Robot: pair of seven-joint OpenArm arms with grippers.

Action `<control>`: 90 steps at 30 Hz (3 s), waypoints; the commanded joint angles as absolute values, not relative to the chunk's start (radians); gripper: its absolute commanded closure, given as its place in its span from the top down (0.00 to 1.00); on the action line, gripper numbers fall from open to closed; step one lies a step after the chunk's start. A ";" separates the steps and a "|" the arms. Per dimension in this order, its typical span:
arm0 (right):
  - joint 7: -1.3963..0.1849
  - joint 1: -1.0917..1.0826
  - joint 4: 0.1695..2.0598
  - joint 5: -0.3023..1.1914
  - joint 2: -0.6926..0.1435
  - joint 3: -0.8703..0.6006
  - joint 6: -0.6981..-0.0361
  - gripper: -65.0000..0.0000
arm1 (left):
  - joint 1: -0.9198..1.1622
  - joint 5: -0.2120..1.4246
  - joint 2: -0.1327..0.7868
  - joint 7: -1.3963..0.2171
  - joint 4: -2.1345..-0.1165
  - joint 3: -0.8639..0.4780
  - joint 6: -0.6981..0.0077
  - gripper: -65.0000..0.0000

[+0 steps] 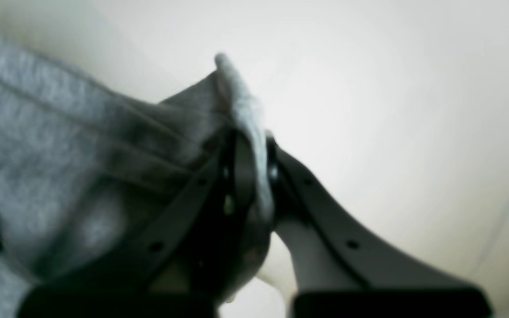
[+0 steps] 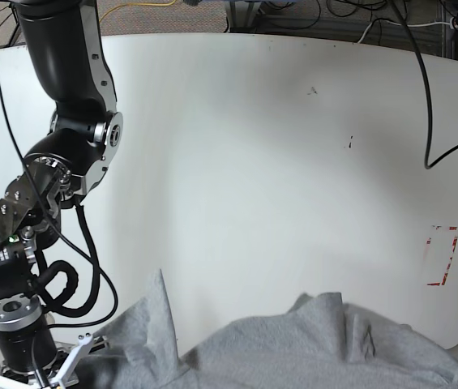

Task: Layout the t-shirt on the table in an organized manner, then fold the t-shirt properly
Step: 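Lift the shirt with both grippers and stretch it apart, then lower the shirt and release it from the left gripper, then grasp the shirt hem with the left gripper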

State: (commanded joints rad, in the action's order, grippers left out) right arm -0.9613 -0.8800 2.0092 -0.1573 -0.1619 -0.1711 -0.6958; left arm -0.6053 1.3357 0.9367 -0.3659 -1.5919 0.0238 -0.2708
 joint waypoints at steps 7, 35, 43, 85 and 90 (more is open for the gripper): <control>-0.961 -0.742 2.014 -0.151 -0.182 -0.216 -0.696 0.01 | -0.518 1.337 0.929 -0.384 -1.612 0.054 -0.272 0.00; -0.742 0.176 2.015 -0.148 0.067 -0.562 -0.698 0.01 | 0.521 1.056 0.602 -0.387 -1.840 -0.266 -0.429 0.00; -0.731 0.338 2.015 -0.025 0.076 -0.562 -0.698 0.00 | 0.664 0.980 0.579 -0.387 -1.840 -0.361 -0.509 0.00; -0.730 0.400 2.014 0.004 0.094 -0.562 -0.698 0.00 | 0.424 0.938 0.575 -0.605 -1.822 -0.475 -0.553 0.64; -0.730 0.397 2.014 0.005 0.094 -0.561 -0.698 0.00 | 0.137 0.848 0.490 -0.763 -1.728 -0.400 -0.501 0.64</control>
